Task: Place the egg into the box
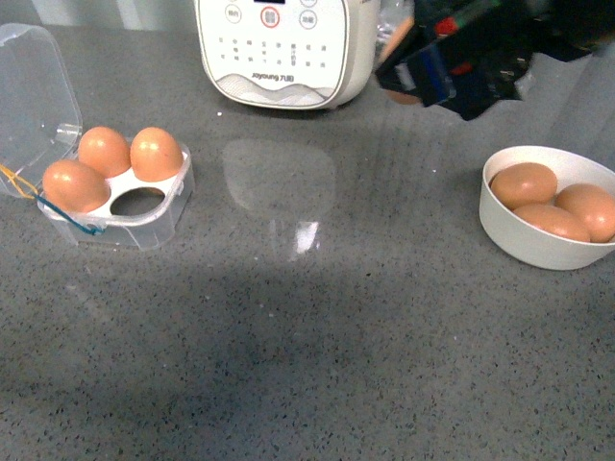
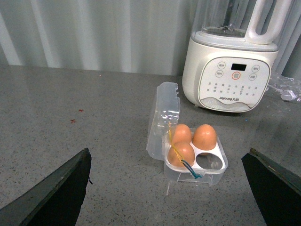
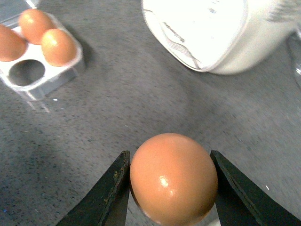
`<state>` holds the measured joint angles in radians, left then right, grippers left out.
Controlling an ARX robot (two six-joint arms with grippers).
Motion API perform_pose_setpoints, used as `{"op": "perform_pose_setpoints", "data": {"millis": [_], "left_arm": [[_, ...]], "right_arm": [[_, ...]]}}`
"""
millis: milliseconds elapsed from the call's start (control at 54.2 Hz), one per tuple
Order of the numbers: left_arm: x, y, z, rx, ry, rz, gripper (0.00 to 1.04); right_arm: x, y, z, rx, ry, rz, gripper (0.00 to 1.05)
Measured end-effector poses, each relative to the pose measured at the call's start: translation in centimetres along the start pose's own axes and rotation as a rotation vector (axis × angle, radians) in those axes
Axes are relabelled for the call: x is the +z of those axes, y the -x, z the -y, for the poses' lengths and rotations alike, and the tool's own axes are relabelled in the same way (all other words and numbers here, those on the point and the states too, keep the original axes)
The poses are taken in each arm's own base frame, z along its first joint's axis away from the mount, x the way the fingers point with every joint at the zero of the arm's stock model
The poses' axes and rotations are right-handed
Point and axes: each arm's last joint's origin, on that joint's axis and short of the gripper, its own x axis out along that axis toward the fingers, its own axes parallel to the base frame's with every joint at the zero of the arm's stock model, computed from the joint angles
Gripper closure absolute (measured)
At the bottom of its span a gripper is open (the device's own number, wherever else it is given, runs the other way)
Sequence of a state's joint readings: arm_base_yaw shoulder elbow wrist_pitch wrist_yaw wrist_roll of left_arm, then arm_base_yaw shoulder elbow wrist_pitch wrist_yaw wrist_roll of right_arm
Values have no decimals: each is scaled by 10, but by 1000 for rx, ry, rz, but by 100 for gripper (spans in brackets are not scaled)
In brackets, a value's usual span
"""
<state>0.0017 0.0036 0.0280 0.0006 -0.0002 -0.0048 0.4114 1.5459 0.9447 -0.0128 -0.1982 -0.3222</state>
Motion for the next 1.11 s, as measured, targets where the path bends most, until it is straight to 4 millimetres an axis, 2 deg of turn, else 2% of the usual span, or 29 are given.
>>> {"op": "perform_pose_setpoints", "data": {"millis": [185,351,665,1108], "left_arm": [[0,0,0,0,0,0,7],[0,0,0,0,0,0,7],[0,0,0,0,0,0,7],[0,0,0,0,0,0,7]], "right_arm": [[11,-34,-20,166,151,-3,62],[23,-59,-34,289,216,6,62],[40,-80,-51,442,238,31,62],[35,-115,-83,516,281,13,62]]}}
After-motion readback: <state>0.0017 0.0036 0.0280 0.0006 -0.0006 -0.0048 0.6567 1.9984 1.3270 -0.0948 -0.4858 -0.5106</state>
